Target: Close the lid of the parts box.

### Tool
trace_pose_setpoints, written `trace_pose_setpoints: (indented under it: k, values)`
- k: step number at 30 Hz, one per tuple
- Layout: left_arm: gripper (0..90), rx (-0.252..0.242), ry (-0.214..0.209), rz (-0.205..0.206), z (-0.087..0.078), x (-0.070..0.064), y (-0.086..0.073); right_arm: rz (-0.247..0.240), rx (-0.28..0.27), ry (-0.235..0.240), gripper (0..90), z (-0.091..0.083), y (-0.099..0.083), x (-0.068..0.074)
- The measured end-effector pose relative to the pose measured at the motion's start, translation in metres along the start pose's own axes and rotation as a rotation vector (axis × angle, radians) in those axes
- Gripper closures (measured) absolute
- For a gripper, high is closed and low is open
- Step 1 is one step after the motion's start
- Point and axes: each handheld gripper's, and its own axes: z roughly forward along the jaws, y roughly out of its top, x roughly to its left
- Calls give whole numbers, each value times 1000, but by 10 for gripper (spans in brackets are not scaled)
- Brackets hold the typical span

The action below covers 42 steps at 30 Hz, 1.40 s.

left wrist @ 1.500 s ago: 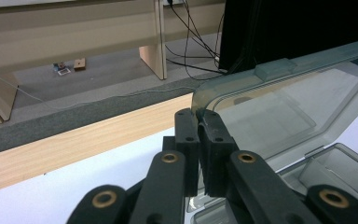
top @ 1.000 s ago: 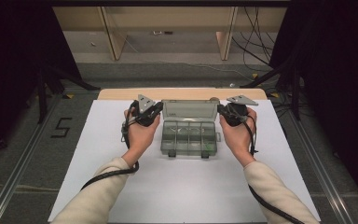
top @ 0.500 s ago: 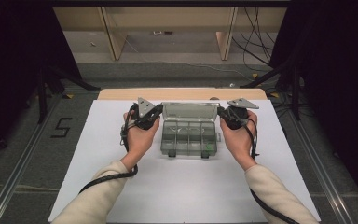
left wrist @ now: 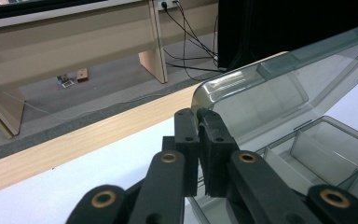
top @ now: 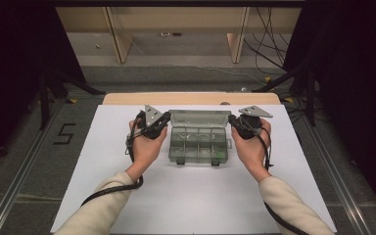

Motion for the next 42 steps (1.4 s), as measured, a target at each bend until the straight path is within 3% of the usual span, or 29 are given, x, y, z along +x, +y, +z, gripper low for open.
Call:
trace_pose_setpoints:
  k: [17,37,42]
  values:
    - [859,7,-12,19,-6,-3,-5,-13,-2,13,873,-5,-6,2]
    - [857,11,-7,71,-13,-6,-11,-26,6,17,873,-11,-14,5]
    - [857,10,-14,65,-14,-7,-13,-24,10,26,873,-12,-16,6]
